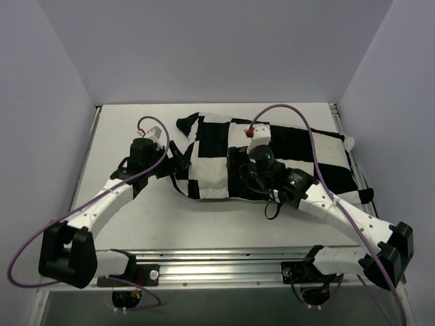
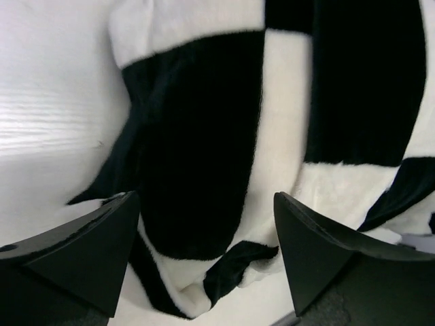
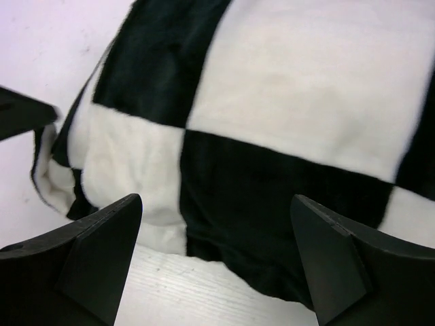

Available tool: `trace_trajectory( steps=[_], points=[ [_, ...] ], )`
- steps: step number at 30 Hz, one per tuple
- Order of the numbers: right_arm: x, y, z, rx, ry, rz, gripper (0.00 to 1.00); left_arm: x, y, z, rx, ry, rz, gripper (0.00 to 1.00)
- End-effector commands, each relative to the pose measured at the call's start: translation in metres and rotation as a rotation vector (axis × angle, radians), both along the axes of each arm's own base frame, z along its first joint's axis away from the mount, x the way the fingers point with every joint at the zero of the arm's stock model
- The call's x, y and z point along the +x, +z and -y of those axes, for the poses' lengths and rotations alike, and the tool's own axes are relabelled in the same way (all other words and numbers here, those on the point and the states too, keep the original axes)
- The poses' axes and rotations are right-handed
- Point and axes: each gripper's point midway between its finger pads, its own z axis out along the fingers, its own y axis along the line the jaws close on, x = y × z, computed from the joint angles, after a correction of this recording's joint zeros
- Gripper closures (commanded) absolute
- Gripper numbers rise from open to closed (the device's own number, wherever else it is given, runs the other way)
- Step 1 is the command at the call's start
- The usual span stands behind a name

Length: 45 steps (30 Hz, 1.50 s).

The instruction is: Remove the pillowcase from the pillow

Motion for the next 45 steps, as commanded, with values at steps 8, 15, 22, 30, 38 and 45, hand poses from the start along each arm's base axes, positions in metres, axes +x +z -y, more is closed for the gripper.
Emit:
trace_trajectory(
  steps=[8, 15, 22, 30, 38, 45],
  points=[
    [0.007, -0.008, -0.085, -0.100, 0.011, 0.079, 0.15, -0.030, -0.013, 0.038, -0.215, -0.176, 0.045, 0.23],
    [0.021, -0.041, -0.106, -0.163, -0.049, 0.047, 0.16, -0.055, -0.048, 0.033, -0.213, -0.160, -0.005, 0.43],
    [0.017, -0.057, -0.124, -0.244, -0.090, 0.053, 0.16, -0.054, -0.055, 0.037, -0.202, -0.155, 0.005, 0.63],
    [0.023, -0.080, -0.097, -0.430, -0.240, 0.069, 0.32, -0.056, -0.068, 0.034, -0.179, -0.128, -0.015, 0.98],
    [0.023, -0.064, -0.039, -0.446, -0.342, 0.053, 0.69, -0.061, -0.085, 0.010, -0.110, -0.004, -0.096, 0.98],
    [0.028, -0.051, 0.013, -0.235, -0.321, 0.003, 0.87, -0.071, -0.086, -0.012, -0.082, 0.068, -0.116, 0.98]
  ],
)
